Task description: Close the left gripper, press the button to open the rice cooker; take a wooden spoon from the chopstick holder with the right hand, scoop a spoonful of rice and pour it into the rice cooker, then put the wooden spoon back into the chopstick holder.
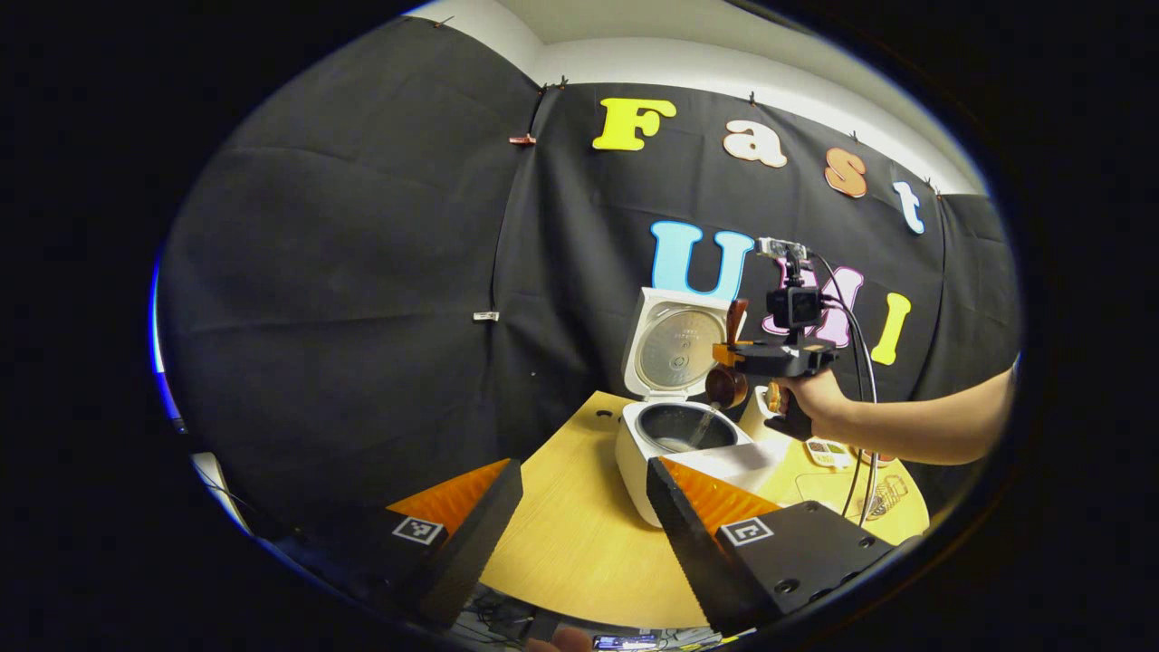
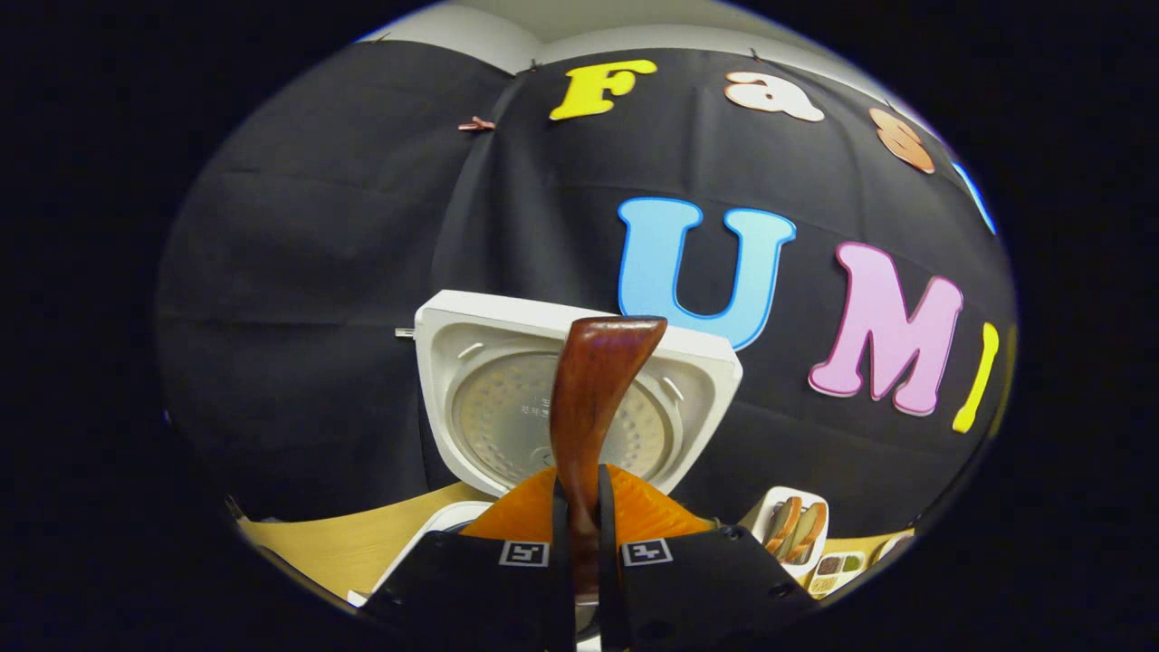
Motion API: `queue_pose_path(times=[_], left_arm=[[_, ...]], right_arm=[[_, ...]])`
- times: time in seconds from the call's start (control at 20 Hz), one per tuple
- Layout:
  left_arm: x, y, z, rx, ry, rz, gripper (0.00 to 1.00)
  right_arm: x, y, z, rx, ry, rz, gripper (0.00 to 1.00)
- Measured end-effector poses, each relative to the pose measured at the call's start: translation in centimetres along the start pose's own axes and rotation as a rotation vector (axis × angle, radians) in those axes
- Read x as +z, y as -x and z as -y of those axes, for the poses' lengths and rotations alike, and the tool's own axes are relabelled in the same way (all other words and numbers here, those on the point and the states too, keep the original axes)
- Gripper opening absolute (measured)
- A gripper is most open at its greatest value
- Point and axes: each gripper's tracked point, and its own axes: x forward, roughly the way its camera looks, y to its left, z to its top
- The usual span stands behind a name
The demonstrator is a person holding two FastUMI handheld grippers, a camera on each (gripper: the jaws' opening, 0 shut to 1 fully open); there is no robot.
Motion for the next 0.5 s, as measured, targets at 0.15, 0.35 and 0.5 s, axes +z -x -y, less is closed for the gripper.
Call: queue_pose_path(times=[0.15,0.35,0.5], left_arm=[[-0.2,0.2,-0.6,0.02,0.004,-0.001,0.95],[0.2,0.6,-0.2,0.022,-0.002,0.016,0.95],[0.4,0.9,0.5,0.019,-0.002,0.027,0.95]], right_arm=[[0.7,-0.7,-1.2,0.032,0.137,0.007,0.14],[0.4,-1.2,-2.9,0.077,0.251,-0.014,0.14],[-0.2,-1.3,-2.9,0.091,0.302,-0.028,0.14]])
